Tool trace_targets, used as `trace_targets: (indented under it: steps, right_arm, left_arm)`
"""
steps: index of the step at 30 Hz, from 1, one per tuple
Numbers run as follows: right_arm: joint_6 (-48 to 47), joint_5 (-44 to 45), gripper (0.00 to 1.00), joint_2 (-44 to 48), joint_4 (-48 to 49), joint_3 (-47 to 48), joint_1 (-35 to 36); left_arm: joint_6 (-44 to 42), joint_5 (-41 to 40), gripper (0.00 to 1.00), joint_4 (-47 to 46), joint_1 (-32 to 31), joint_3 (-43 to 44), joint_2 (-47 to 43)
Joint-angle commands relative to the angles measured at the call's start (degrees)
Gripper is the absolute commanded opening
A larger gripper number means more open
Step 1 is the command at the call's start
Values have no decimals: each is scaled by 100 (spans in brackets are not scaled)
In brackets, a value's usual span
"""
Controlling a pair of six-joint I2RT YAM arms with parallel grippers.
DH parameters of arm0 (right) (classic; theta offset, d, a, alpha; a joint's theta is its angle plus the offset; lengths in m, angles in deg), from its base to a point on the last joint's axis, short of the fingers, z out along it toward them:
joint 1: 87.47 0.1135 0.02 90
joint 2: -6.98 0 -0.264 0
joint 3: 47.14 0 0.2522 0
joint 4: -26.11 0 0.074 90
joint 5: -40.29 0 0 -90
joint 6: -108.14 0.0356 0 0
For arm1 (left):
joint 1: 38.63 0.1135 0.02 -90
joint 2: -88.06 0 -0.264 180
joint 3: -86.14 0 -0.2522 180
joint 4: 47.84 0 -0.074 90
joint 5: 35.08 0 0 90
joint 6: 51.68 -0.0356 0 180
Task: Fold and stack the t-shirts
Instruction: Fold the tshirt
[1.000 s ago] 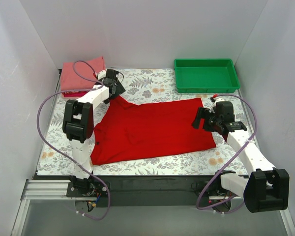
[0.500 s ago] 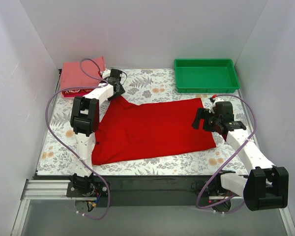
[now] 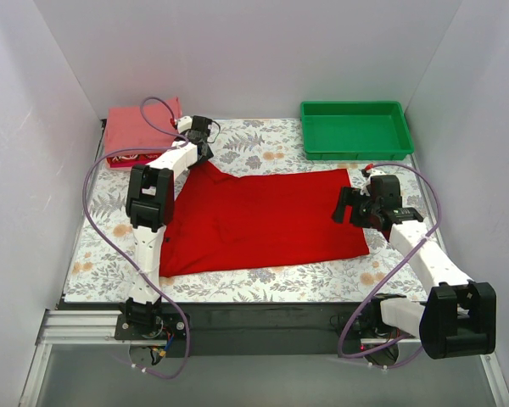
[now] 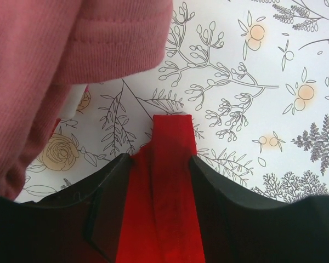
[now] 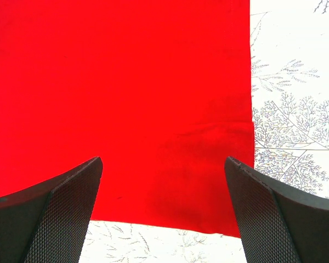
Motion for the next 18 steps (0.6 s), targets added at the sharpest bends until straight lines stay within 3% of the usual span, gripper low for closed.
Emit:
trace_targets:
  steps: [1,8,18]
  right_arm:
    - [-55,96,98,-40,24,124,-15]
    - [-55,148,98,-14,24,115,-15]
    - [-64,227,98,-58,23,97,-15]
  left_arm:
    - [-142,-15,47,141,47,141,-35]
    - [-440,-454,50,1,55,378,-80]
    - [-555,20,50,-264,55,563,377]
